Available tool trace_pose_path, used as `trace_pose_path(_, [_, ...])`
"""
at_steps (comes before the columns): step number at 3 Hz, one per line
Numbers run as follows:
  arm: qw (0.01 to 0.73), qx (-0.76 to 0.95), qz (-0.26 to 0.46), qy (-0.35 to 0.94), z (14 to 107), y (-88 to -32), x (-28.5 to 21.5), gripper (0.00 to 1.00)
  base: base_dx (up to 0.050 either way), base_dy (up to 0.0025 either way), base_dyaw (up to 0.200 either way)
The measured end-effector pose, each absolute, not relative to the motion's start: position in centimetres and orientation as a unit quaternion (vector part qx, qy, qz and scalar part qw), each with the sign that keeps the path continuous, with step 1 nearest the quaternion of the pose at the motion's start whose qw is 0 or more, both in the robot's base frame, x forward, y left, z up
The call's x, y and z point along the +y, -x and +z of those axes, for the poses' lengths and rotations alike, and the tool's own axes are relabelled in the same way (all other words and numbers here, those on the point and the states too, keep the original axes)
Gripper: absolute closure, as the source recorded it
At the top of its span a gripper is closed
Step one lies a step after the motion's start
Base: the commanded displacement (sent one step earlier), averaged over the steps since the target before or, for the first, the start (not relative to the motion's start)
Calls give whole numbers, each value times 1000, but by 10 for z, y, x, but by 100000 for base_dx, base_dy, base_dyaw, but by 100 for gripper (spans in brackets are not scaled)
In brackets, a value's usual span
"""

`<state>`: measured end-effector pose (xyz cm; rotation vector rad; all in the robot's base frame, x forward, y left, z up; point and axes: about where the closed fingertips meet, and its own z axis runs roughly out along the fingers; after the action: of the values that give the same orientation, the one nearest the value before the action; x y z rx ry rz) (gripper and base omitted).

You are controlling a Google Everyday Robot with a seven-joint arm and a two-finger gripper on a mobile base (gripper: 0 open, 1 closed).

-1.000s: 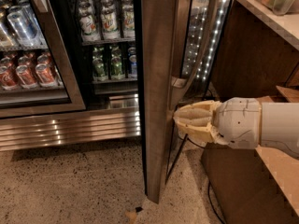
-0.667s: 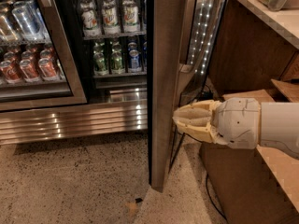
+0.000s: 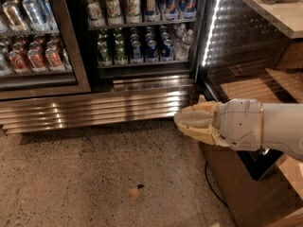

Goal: Open right fridge door

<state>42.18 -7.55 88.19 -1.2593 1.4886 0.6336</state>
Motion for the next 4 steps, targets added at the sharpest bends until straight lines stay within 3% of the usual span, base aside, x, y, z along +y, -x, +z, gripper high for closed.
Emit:
trace_pose_path(1, [519, 621, 264, 525, 882, -422, -76, 100, 0, 0, 0])
trace_pose_path(4, [519, 621, 264, 525, 882, -422, -75, 36, 0, 0, 0])
